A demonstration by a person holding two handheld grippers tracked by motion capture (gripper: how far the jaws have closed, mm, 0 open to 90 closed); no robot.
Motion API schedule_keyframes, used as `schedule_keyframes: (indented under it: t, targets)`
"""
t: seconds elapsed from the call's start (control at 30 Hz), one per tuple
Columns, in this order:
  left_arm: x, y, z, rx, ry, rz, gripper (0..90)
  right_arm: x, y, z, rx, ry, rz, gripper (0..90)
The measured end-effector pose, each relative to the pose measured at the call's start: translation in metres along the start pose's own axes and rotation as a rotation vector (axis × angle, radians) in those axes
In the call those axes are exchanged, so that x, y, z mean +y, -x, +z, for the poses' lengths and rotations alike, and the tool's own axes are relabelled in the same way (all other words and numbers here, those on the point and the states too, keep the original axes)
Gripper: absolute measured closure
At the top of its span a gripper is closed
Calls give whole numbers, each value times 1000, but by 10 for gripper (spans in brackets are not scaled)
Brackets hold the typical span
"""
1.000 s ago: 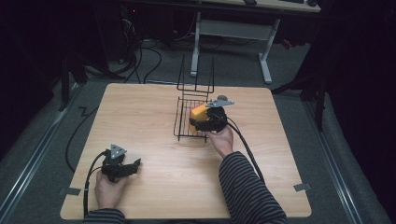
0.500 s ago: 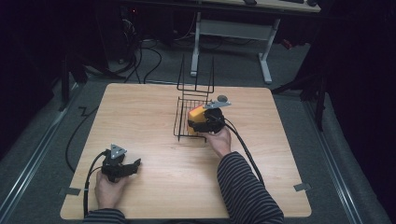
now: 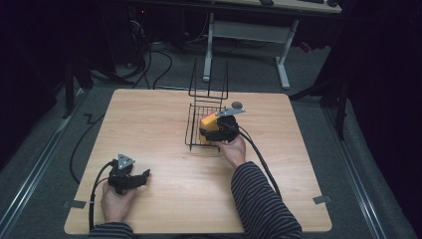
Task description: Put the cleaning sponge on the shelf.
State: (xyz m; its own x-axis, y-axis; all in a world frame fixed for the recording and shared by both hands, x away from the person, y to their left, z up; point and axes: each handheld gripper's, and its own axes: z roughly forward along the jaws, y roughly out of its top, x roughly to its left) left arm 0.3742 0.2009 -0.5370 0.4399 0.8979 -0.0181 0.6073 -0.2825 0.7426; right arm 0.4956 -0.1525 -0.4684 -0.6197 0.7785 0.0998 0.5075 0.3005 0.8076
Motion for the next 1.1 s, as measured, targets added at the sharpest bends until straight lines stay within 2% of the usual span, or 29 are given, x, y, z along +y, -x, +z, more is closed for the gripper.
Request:
schedule_keyframes:
  t: [0.13,1.1]
  targets:
    - [0,0,0,0,0,0,260,0,-1,0,-7,-1,-12,220]
    - [0,0,0,0,0,0,260,-2,1,0,7,-9,-8,110]
